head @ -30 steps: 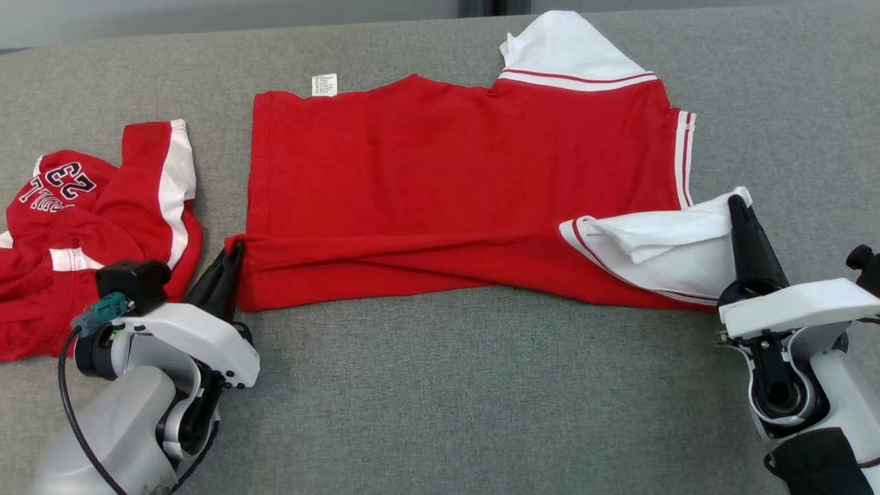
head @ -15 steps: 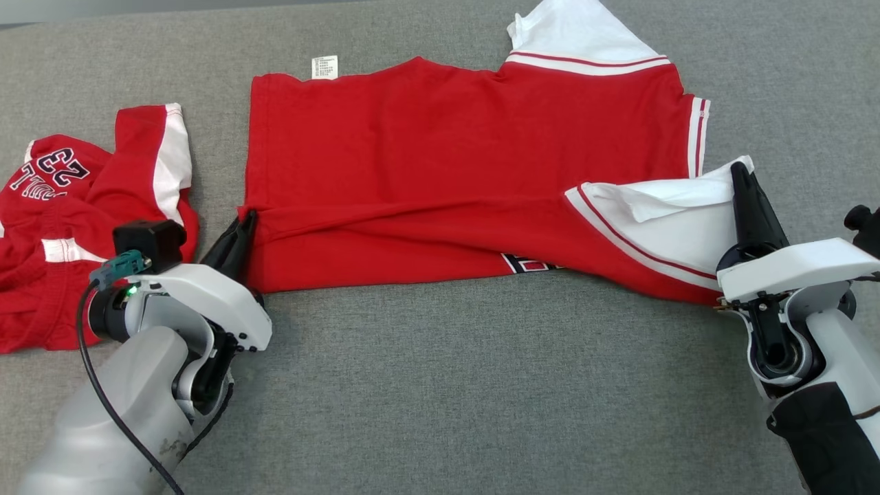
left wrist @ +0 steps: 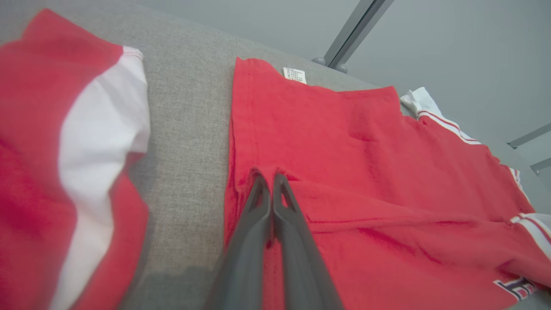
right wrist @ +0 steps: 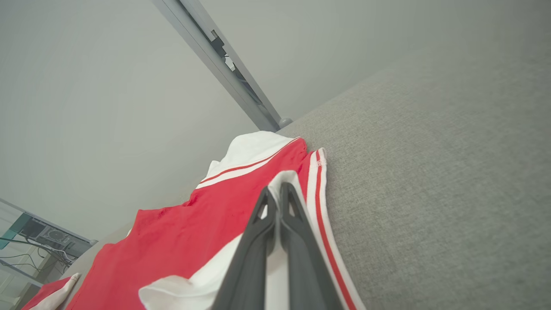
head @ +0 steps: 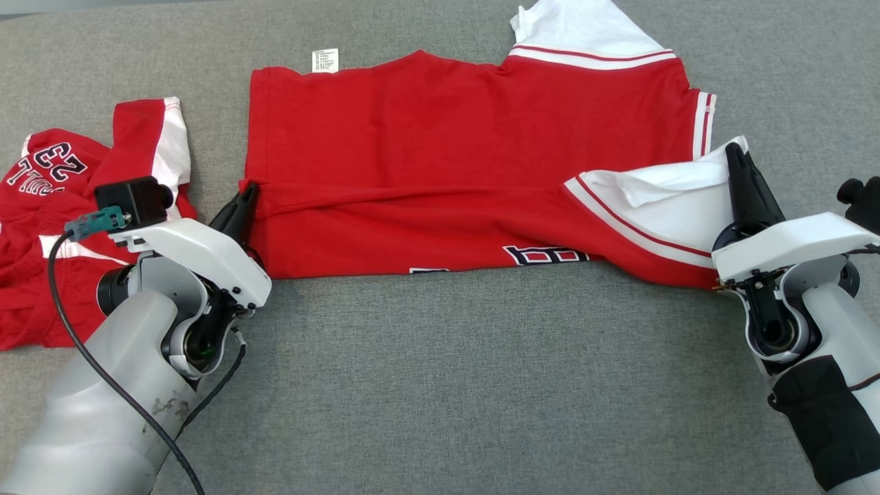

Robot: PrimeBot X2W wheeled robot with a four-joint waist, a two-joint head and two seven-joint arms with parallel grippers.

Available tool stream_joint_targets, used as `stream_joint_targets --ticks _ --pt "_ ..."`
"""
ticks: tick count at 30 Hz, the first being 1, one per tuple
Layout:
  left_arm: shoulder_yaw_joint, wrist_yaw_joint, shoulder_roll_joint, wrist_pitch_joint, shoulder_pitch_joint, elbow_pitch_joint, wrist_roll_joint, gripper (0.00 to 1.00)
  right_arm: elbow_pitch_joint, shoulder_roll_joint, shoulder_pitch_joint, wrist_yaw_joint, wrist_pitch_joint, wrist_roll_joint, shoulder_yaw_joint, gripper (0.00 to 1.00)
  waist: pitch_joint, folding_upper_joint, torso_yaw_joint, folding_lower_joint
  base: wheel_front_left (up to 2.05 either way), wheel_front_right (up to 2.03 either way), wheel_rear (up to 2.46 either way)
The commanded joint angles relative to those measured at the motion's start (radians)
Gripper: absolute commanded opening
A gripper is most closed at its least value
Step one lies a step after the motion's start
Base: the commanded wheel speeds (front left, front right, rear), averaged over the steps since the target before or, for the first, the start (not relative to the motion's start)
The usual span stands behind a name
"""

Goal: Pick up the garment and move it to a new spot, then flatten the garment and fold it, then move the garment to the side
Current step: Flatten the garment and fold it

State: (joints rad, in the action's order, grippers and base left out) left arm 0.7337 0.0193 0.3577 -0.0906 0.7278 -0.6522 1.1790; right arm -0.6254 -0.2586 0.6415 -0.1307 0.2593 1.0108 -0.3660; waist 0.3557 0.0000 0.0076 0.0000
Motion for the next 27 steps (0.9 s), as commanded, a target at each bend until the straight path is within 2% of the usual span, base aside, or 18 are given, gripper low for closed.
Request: stream_joint_targets --ticks 1,3,7,8,9,10,11,18,27 --pt "-0.005 0.006 0.005 0.006 0.021 0.001 0.004 0.0 -0.007 -0.01 0.016 0.0 0.007 -0.003 -0.006 0.0 0.0 0.0 -0.001 0.0 0.0 0.0 0.0" --pt "-0.002 0.011 0.005 0.024 0.022 0.001 0.011 0.0 -0.019 -0.011 0.027 0.0 0.007 -0.004 -0.015 0.04 -0.002 0.0 -0.004 0.0 0.0 0.0 0.0" --pt "-0.003 0.019 0.003 0.033 0.025 0.003 0.014 0.0 -0.036 -0.009 0.045 0.0 0.008 -0.01 -0.027 0.26 -0.007 0.0 -0.008 0.0 0.0 0.0 0.0" --pt "-0.004 0.02 0.001 0.032 0.024 0.005 0.017 0.0 -0.04 -0.008 0.05 0.0 0.008 -0.01 -0.03 0.45 -0.008 0.0 -0.009 0.0 0.0 0.0 0.0" --pt "-0.004 0.02 0.0 0.031 0.022 0.005 0.018 0.29 -0.045 -0.006 0.053 0.0 0.008 -0.011 -0.033 0.98 -0.01 0.0 -0.01 0.0 0.0 0.0 0.0" --pt "-0.003 0.021 0.001 0.033 0.019 0.005 0.018 0.61 -0.049 -0.005 0.055 0.0 0.008 -0.011 -0.036 1.0 -0.011 0.0 -0.011 0.0 0.0 0.0 0.0" --pt "-0.001 0.022 0.001 0.035 0.017 0.006 0.018 0.98 -0.052 -0.004 0.056 0.0 0.008 -0.012 -0.038 1.0 -0.012 0.0 -0.011 0.0 0.0 0.0 0.0" --pt "0.006 0.024 0.004 0.019 -0.005 0.023 0.006 1.0 -0.004 -0.009 0.037 0.0 0.008 -0.037 -0.023 1.0 -0.02 0.0 -0.007 0.0 0.0 0.0 0.0" --pt "0.014 0.046 0.04 -0.034 -0.074 0.096 -0.023 1.0 0.081 -0.015 -0.048 0.0 0.008 -0.115 0.046 1.0 -0.066 0.0 -0.006 0.0 0.0 0.0 0.0"
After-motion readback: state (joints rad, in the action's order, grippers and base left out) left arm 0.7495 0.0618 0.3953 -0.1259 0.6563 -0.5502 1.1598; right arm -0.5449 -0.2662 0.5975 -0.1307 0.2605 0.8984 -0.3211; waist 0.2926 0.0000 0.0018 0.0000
